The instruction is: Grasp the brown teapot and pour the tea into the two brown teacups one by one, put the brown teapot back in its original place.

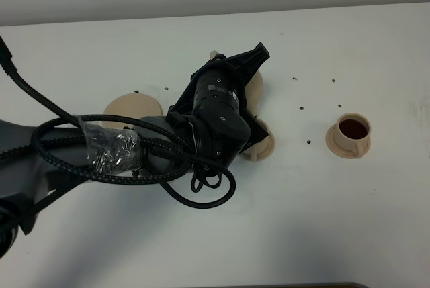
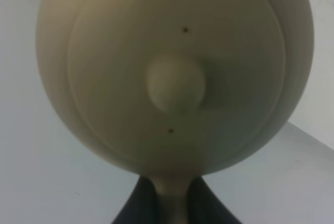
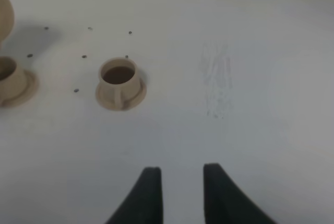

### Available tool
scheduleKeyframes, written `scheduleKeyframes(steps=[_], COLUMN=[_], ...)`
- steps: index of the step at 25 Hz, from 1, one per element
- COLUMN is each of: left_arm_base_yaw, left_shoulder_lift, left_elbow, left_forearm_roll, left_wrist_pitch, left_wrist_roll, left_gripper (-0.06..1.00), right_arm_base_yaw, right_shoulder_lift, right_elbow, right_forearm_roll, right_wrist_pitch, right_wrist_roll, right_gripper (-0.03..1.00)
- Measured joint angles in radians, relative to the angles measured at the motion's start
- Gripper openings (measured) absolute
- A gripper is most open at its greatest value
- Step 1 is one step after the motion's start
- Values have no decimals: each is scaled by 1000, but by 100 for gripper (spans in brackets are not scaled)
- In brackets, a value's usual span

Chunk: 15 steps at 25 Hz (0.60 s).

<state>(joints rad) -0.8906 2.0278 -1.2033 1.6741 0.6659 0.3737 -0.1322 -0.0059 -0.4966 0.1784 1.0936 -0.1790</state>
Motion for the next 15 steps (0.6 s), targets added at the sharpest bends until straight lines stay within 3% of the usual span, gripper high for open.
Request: scheduleKeyframes(steps=[15], left_arm_base_yaw=[0], left_shoulder_lift=[0], left_elbow=[0], left_forearm_roll=[3], left_wrist_pitch=[-3], left_wrist_roll=[23], left_gripper=[13], right_arm_base_yaw=[0], right_shoulder_lift=[0], right_elbow=[0], right_forearm_roll=[0], right_wrist_pitch=[0], right_wrist_roll=[0], right_gripper=[19])
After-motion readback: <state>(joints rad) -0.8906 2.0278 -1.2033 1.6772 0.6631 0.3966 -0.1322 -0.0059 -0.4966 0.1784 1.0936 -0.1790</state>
